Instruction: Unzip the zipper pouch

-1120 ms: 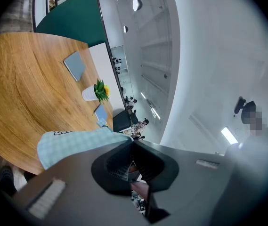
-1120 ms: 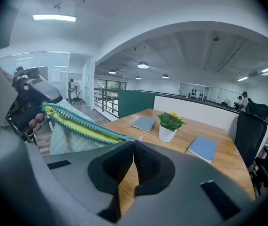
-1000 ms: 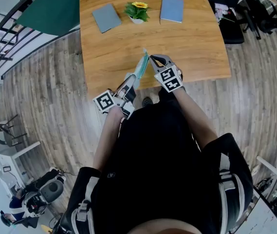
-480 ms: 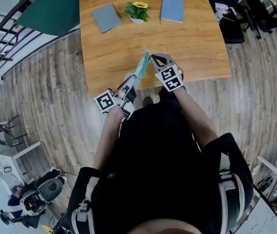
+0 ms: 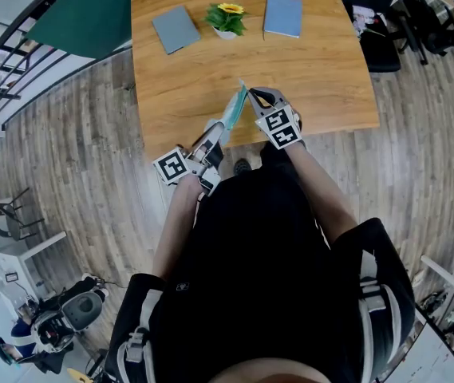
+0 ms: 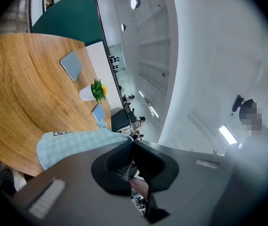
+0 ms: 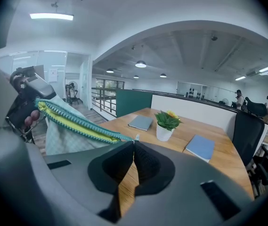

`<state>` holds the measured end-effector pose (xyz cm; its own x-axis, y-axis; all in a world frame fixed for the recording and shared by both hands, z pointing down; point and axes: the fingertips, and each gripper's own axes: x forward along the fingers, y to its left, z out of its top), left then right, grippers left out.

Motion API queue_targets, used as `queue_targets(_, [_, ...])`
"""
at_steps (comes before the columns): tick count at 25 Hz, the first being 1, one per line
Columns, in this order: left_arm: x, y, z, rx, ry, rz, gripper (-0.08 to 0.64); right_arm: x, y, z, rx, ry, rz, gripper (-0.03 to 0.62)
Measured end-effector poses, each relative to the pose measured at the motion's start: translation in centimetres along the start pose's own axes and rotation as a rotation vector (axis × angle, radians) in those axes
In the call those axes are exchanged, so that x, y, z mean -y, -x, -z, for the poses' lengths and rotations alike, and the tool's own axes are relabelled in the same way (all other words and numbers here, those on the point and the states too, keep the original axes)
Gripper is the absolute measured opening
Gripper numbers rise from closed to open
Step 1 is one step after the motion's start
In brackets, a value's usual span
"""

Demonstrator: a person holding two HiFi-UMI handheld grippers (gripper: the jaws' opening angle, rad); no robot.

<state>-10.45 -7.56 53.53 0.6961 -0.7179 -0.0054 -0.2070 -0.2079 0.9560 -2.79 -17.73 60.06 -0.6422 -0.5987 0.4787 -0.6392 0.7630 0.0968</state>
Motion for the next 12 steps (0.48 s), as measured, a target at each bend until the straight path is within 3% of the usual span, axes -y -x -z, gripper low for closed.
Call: queue_targets(12, [0.61, -0.03, 0.06, -0.026, -0.020, 0.016, 0.002, 0.43, 0.05, 0.08, -0.005, -0.011, 0.013, 0.006])
